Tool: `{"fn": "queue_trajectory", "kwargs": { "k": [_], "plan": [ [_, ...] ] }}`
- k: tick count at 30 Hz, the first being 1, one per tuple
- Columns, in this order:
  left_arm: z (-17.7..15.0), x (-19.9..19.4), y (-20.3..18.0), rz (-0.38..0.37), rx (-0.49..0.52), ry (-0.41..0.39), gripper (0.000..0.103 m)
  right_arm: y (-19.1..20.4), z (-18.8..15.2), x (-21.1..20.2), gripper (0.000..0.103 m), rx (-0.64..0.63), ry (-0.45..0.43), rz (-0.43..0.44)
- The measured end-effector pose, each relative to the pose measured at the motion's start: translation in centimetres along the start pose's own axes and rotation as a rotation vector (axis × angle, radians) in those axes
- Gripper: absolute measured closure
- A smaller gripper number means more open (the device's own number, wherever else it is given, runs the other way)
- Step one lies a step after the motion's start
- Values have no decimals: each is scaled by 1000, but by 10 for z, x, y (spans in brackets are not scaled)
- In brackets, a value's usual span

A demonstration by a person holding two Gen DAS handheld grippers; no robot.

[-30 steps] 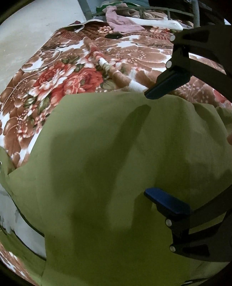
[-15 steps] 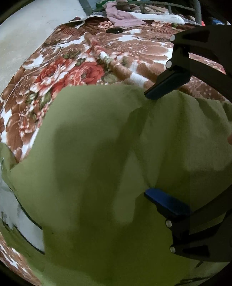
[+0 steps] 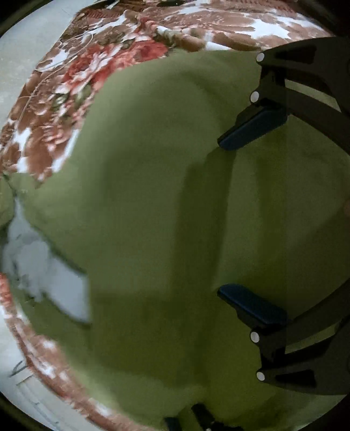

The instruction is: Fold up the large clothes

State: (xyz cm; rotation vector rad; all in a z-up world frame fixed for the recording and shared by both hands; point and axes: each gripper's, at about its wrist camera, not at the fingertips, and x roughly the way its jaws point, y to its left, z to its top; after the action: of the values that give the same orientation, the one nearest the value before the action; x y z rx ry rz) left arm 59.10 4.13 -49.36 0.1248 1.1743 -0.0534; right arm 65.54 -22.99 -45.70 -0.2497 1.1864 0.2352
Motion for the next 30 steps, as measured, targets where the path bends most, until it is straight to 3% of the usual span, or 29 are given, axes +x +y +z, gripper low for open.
{"fn": "queue_trajectory", "kwargs": {
  "k": [5, 8, 11, 14, 17, 22, 27, 29, 30],
  "plan": [
    [8, -18, -7, 46, 59, -22, 18, -8, 3, -13, 5, 53, -25, 35],
    [41, -51, -3, 48, 80, -111, 14, -23, 21, -37, 5, 115, -58, 80],
    [80, -55, 8, 52, 83, -143, 12, -42, 62, -51, 5, 155, -79, 144],
    [128, -43, 28, 21, 69, -140, 12, -61, 111, -49, 5, 170, -96, 177],
    [174, -26, 51, -38, 27, -140, 13, -70, 160, -35, 5, 118, -115, 144],
    [248, 21, 87, -101, -46, -107, 13, -87, 236, 13, 5, 87, -102, 152],
    [313, 69, 100, -166, -58, -74, 14, -104, 303, 62, 5, 90, -115, 173],
    [338, 88, 103, -229, -79, -56, 14, -109, 328, 80, 15, 103, -112, 201],
    [350, 96, 102, -240, -83, -58, 14, -109, 334, 87, 26, 103, -104, 205]
  ]
}}
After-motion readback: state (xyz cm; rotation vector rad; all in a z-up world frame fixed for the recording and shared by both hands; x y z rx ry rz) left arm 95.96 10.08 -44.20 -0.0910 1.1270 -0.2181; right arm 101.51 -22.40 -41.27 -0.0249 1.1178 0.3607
